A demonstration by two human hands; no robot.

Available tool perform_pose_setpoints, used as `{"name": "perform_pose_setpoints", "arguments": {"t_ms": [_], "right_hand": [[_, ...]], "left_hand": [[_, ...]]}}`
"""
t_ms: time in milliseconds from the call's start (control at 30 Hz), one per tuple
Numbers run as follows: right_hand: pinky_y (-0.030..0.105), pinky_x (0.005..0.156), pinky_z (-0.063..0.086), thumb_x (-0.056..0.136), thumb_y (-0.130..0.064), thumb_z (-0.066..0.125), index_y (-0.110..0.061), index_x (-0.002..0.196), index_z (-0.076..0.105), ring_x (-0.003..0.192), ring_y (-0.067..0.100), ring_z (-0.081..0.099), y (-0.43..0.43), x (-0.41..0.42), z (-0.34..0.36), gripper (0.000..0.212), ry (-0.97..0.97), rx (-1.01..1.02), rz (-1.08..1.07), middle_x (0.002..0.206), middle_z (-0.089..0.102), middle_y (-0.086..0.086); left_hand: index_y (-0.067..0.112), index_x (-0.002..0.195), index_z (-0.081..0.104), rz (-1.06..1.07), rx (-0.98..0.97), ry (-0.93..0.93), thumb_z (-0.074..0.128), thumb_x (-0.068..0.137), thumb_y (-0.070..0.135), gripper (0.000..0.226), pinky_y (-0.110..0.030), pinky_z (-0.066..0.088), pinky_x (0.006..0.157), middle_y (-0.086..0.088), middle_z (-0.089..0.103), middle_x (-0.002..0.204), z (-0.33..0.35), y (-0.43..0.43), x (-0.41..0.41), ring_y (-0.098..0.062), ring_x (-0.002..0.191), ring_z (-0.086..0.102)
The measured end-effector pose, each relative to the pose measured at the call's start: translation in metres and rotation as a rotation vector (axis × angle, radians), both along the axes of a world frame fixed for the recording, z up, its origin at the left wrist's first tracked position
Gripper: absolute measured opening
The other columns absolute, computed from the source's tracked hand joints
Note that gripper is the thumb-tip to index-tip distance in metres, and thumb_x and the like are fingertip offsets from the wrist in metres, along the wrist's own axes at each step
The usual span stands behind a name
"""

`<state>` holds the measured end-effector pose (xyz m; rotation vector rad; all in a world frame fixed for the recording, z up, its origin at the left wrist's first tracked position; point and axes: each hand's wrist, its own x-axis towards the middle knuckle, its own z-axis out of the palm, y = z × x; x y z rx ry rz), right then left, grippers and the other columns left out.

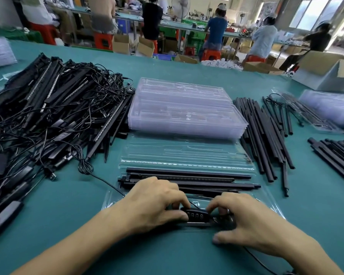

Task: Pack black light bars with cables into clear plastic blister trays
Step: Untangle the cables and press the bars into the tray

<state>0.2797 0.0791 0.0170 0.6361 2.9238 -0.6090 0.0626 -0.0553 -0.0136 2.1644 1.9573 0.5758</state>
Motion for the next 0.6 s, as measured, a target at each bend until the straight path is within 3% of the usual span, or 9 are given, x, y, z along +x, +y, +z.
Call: {"name": "perform_pose_setpoints", "arguments": {"t_ms": [100, 167, 267, 367, 433, 533, 600], "right_hand": [[0.016, 0.082, 0.042, 0.076, -0.047, 0.063, -0.055, 0.126, 0.034, 0.096, -0.014, 0.042, -0.003, 0.012, 0.006, 0.059, -0.028, 0.058, -0.025, 0.101, 0.043, -0.032], [0.018, 0.081, 0.043, 0.082, -0.034, 0.056, -0.053, 0.128, 0.031, 0.090, -0.012, 0.042, -0.002, 0.021, 0.012, 0.056, -0.037, 0.152, -0.048, 0.103, 0.042, -0.028], [0.013, 0.075, 0.039, 0.082, -0.032, 0.054, -0.050, 0.122, 0.039, 0.089, -0.019, 0.041, 0.004, 0.036, 0.024, 0.046, -0.087, 0.292, -0.122, 0.103, 0.044, -0.031], [0.022, 0.070, 0.044, 0.081, -0.027, 0.058, -0.045, 0.110, 0.053, 0.085, -0.003, 0.051, 0.016, 0.043, 0.034, 0.035, -0.066, 0.440, -0.275, 0.092, 0.053, -0.029], [0.025, 0.067, 0.046, 0.082, -0.028, 0.058, -0.045, 0.099, 0.057, 0.083, 0.000, 0.053, 0.023, 0.042, 0.038, 0.024, -0.047, 0.425, -0.315, 0.084, 0.058, -0.029], [0.023, 0.063, 0.046, 0.080, -0.042, 0.059, -0.050, 0.094, 0.057, 0.080, -0.010, 0.051, 0.024, 0.042, 0.038, 0.016, -0.088, 0.223, -0.270, 0.088, 0.060, -0.031], [0.017, 0.064, 0.043, 0.068, -0.059, 0.056, -0.056, 0.099, 0.050, 0.085, -0.011, 0.049, 0.025, 0.045, 0.036, 0.032, -0.161, 0.203, -0.235, 0.092, 0.057, -0.031]], "left_hand": [[0.038, 0.110, 0.065, -0.036, -0.005, 0.026, 0.042, 0.090, 0.066, 0.041, -0.023, 0.028, 0.077, 0.014, 0.064, 0.101, -0.003, 0.000, -0.001, -0.005, 0.097, 0.055], [0.036, 0.108, 0.066, -0.052, -0.007, -0.007, 0.033, 0.088, 0.067, 0.050, -0.021, 0.025, 0.077, 0.015, 0.064, 0.101, -0.005, 0.000, -0.002, -0.004, 0.097, 0.053], [0.035, 0.108, 0.066, -0.066, -0.020, -0.063, 0.032, 0.089, 0.067, 0.050, -0.016, 0.022, 0.078, 0.016, 0.063, 0.101, -0.006, -0.002, -0.004, -0.001, 0.097, 0.050], [0.036, 0.107, 0.068, -0.065, -0.031, -0.088, 0.045, 0.093, 0.061, 0.037, -0.015, 0.024, 0.080, 0.015, 0.064, 0.099, -0.004, -0.003, -0.005, 0.001, 0.097, 0.051], [0.035, 0.105, 0.069, -0.048, -0.023, -0.077, 0.051, 0.095, 0.055, 0.030, -0.014, 0.023, 0.078, 0.013, 0.065, 0.097, -0.003, -0.003, -0.004, -0.001, 0.096, 0.052], [0.034, 0.105, 0.070, -0.027, -0.010, -0.037, 0.052, 0.095, 0.056, 0.030, -0.016, 0.023, 0.075, 0.012, 0.064, 0.093, -0.002, -0.002, -0.002, -0.002, 0.093, 0.053], [0.036, 0.107, 0.071, -0.016, -0.001, -0.032, 0.051, 0.095, 0.057, 0.031, -0.018, 0.024, 0.074, 0.012, 0.064, 0.091, -0.001, -0.003, -0.001, -0.002, 0.091, 0.053]]}}
